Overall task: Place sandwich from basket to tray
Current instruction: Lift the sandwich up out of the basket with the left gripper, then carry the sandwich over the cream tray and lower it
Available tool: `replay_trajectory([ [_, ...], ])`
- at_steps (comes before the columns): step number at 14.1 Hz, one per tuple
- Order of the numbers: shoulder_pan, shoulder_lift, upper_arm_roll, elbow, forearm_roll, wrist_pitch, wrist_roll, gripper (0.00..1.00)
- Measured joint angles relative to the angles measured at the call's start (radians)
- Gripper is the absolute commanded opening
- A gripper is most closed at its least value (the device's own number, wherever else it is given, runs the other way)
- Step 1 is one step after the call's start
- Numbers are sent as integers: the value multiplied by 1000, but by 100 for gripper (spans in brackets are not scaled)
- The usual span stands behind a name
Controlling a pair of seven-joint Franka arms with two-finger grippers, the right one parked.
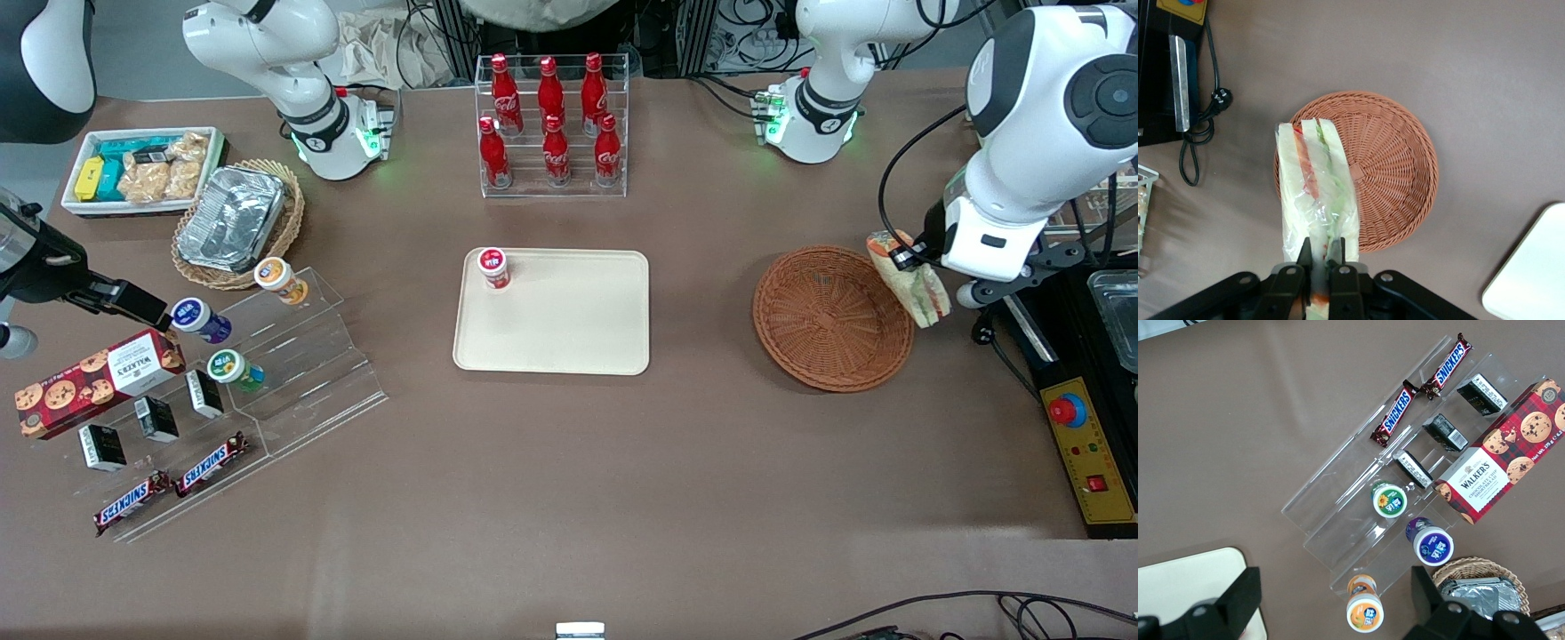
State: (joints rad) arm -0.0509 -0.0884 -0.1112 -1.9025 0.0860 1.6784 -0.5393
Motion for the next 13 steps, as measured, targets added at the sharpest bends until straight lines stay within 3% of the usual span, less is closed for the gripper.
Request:
replay_trajectory([
  [2, -6, 0, -12, 18, -17, -44, 50, 0],
  [7, -28, 4, -112, 56, -158, -61, 51, 0],
  [13, -165, 55, -173, 57, -169, 26, 4, 0],
])
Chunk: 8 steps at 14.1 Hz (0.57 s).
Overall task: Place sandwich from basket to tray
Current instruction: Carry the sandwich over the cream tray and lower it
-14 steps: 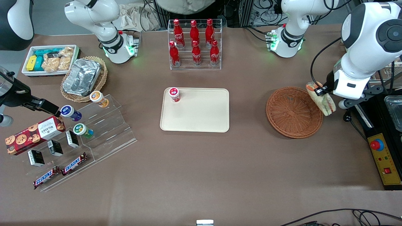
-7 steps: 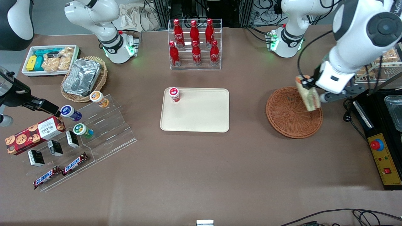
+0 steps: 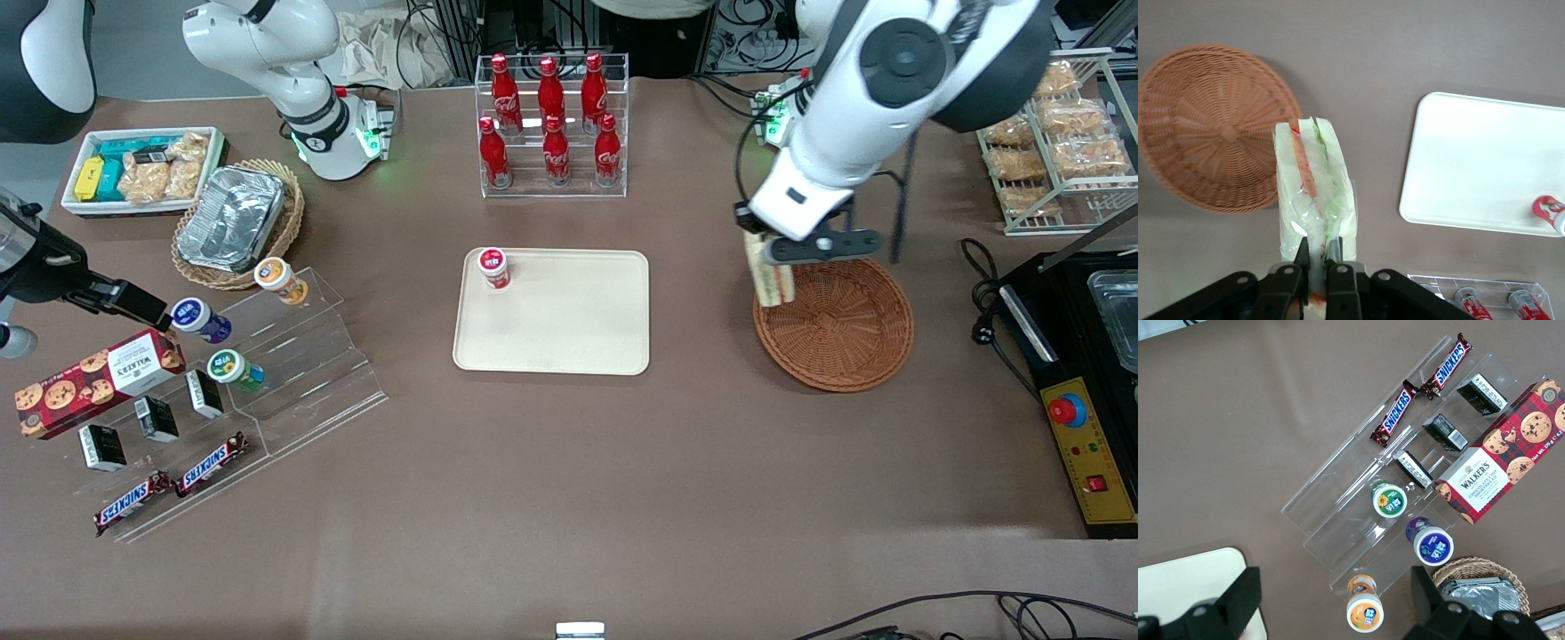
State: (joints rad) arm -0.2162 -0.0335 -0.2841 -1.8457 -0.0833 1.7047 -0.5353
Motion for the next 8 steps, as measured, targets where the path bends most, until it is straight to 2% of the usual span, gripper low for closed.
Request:
replay_trajectory([
  [8, -181, 93, -2, -10, -3, 201, -31, 0],
])
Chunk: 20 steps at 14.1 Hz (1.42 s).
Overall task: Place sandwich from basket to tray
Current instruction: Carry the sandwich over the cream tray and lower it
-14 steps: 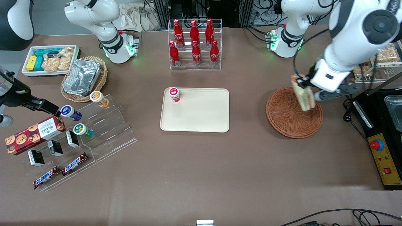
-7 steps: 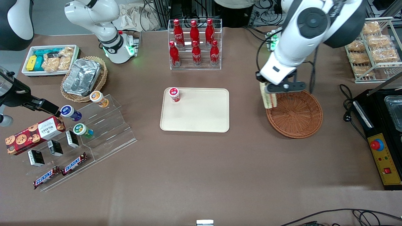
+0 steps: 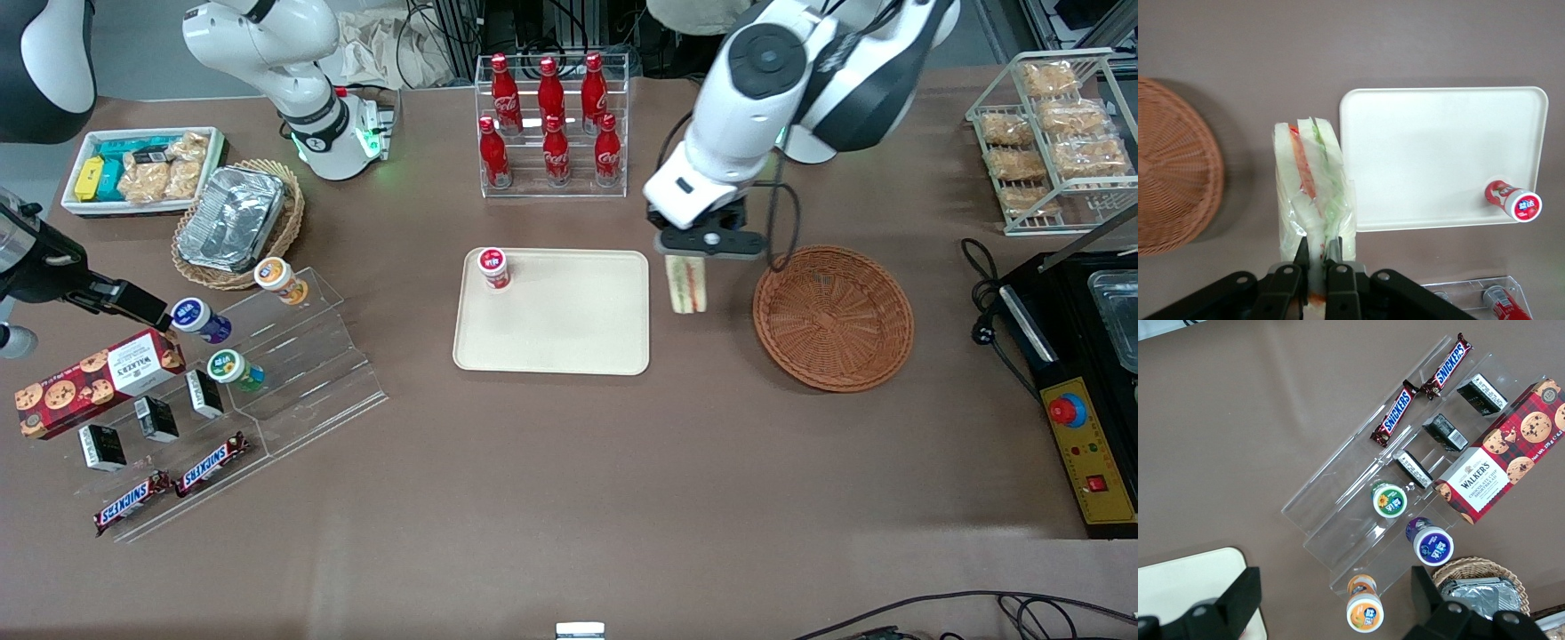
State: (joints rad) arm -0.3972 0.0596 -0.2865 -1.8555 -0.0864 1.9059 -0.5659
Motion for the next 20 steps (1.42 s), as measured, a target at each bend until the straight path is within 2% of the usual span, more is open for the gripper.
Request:
replay_trajectory([
  [3, -47, 95, 0, -19, 0, 110, -4, 0],
  [11, -89, 332, -16, -27, 3, 435, 1, 0],
  [15, -91, 384, -15, -27, 47, 478, 3, 0],
  [16, -91, 390, -14, -27, 54, 479, 3, 3],
  [18, -90, 395, -11, -32, 56, 479, 3, 99],
  [20, -88, 395, -10, -45, 57, 479, 1, 99],
])
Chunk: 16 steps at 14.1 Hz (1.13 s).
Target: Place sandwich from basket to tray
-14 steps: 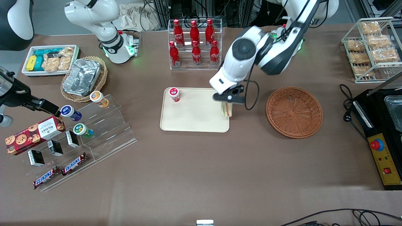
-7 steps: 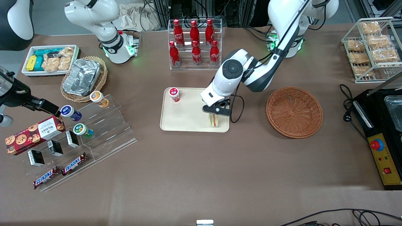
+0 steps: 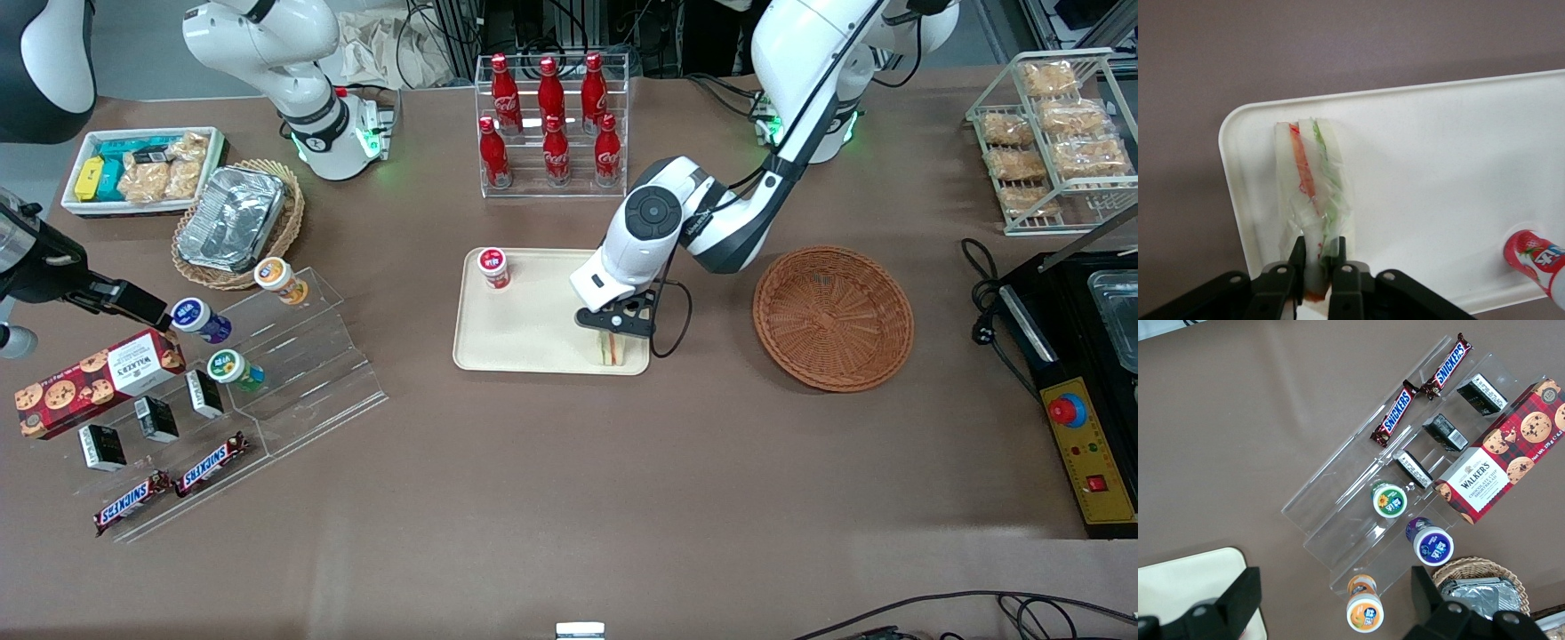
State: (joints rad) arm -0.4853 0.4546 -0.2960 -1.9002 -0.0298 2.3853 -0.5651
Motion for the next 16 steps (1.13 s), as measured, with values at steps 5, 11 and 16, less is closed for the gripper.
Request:
replay_trajectory([
  [5, 3, -54, 34, -2, 2, -71, -19, 100],
  [11, 48, -291, 154, 22, 37, -374, 112, 99],
  [16, 220, -448, 177, 40, 46, -529, 301, 99],
])
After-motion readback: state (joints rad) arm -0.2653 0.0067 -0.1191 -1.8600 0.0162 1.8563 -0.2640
